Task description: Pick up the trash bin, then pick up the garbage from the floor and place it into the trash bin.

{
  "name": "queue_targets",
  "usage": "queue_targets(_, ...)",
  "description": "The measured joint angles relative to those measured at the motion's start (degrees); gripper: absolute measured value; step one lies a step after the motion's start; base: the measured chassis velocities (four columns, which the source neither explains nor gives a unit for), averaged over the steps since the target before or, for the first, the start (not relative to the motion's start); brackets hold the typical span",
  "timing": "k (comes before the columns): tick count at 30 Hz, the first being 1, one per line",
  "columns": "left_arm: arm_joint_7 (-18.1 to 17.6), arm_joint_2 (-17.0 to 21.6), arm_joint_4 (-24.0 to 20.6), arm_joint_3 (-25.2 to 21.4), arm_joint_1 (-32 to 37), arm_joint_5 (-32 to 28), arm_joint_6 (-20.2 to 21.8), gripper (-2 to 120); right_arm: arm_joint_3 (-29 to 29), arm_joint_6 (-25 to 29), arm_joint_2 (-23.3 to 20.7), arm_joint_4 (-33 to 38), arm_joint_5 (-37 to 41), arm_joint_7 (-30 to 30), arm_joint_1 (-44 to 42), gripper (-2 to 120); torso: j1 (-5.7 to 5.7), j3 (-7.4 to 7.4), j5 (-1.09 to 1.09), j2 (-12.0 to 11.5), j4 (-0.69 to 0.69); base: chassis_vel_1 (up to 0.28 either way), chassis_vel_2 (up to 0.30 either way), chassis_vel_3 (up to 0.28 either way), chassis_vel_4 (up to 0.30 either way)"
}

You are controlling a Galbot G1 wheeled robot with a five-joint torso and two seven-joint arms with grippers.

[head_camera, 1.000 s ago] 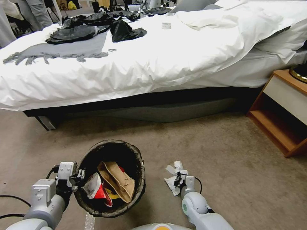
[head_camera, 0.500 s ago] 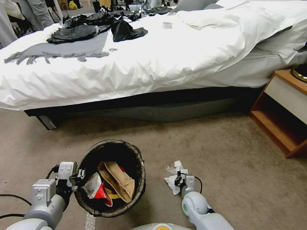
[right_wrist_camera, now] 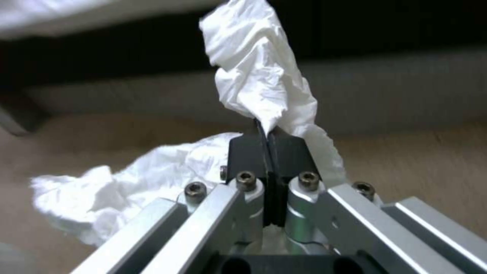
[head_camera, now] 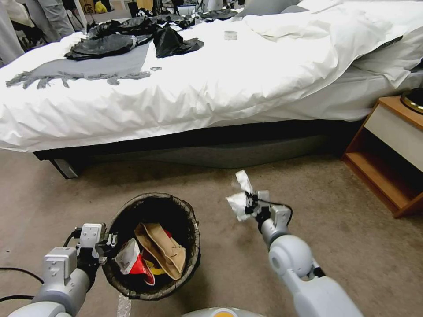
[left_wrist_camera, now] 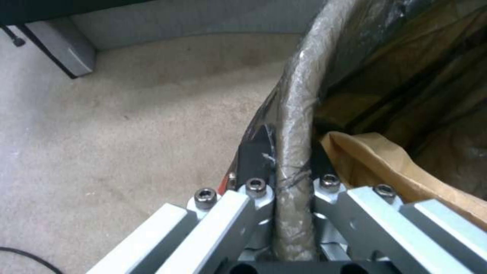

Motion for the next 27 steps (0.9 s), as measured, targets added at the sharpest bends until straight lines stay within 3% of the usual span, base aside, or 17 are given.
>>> queue_targets(5, 0.0, 0.29, 0.0, 0.04, 0.21, 0.04, 0.0, 0, -3.63, -2.04, -6.09, 8.6, 4.2, -1.0, 3.93, 0, 0.0, 0.0, 0.01, 0.0, 0.0, 0.0, 0.0, 0.0, 0.0)
queue_targets(11, 0.0, 0.4, 0.0, 0.48, 0.31, 0.41, 0.01, 0, -8.51, -4.24, -11.5, 13.68, 9.72, -3.85, 10.26, 0, 0.0, 0.0, 0.01, 0.0, 0.0, 0.0, 0.0, 0.0, 0.0)
queue_targets(19, -0.01, 1.37, 0.0, 0.73, 0.03, 0.32, 0.09, 0, -12.95, -5.18, -15.44, 16.22, 14.6, -8.54, 16.37, 0, 0.0, 0.0, 0.0, 0.0, -0.01, 0.0, 0.0, 0.0, 0.0)
queue_targets(25, -0.01, 1.9, 0.0, 0.78, -0.08, 0.09, 0.16, 0, -23.9, -5.95, -16.97, 16.41, 19.07, -9.07, 25.17, 0, 0.0, 0.0, 0.0, 0.0, 0.01, 0.0, 0.0, 0.0, 0.0)
queue_targets(27, -0.01, 1.93, 0.0, 0.78, -0.08, 0.07, 0.16, 0, -24.62, -5.99, -17.03, 16.33, 19.11, -9.07, 25.72, 0, 0.0, 0.0, 0.0, 0.0, 0.01, 0.0, 0.0, 0.0, 0.0)
